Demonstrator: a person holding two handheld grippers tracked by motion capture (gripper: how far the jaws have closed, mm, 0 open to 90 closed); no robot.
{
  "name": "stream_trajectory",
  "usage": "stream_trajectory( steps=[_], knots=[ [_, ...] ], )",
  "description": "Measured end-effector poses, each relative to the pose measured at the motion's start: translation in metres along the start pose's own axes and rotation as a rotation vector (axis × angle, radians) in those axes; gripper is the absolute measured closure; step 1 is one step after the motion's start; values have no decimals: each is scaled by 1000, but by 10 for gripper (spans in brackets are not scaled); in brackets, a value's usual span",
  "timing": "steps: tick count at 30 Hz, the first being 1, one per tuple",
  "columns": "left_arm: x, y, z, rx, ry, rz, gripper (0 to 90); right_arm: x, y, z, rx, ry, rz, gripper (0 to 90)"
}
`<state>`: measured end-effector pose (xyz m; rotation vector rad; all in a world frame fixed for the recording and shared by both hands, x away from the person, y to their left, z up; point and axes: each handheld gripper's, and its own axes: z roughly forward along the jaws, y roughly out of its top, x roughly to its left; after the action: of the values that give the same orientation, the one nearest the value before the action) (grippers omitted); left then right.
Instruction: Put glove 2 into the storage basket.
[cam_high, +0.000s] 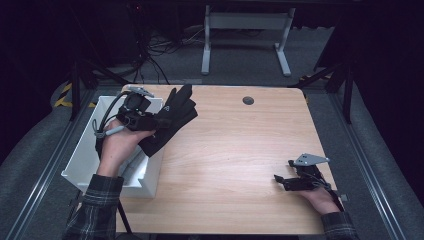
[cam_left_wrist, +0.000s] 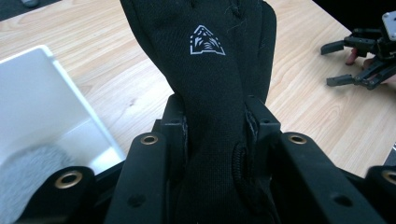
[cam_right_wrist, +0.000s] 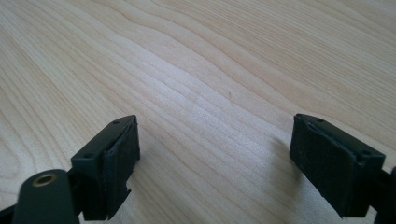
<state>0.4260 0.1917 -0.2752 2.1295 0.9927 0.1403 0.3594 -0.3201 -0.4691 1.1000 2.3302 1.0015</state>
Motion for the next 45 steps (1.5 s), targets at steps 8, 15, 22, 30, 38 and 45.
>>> stream_trajectory(
  steps=[8,15,22,30,38,45],
  knots=[
    [22,-17,-21,-24,69,-59,673,0,0,0,1,-1,0,156],
    [48,-40,-35,-40,123,-148,673,0,0,0,0,6,-3,151],
    [69,-65,-28,-7,155,-205,673,0,0,0,1,10,-9,151],
    [88,-89,-15,28,192,-246,668,0,-1,0,1,11,-10,151],
    [101,-103,-2,80,190,-265,650,1,-1,-1,1,15,-12,151],
    [109,-110,9,121,189,-286,505,1,-1,-1,2,14,-12,151]
  ],
)
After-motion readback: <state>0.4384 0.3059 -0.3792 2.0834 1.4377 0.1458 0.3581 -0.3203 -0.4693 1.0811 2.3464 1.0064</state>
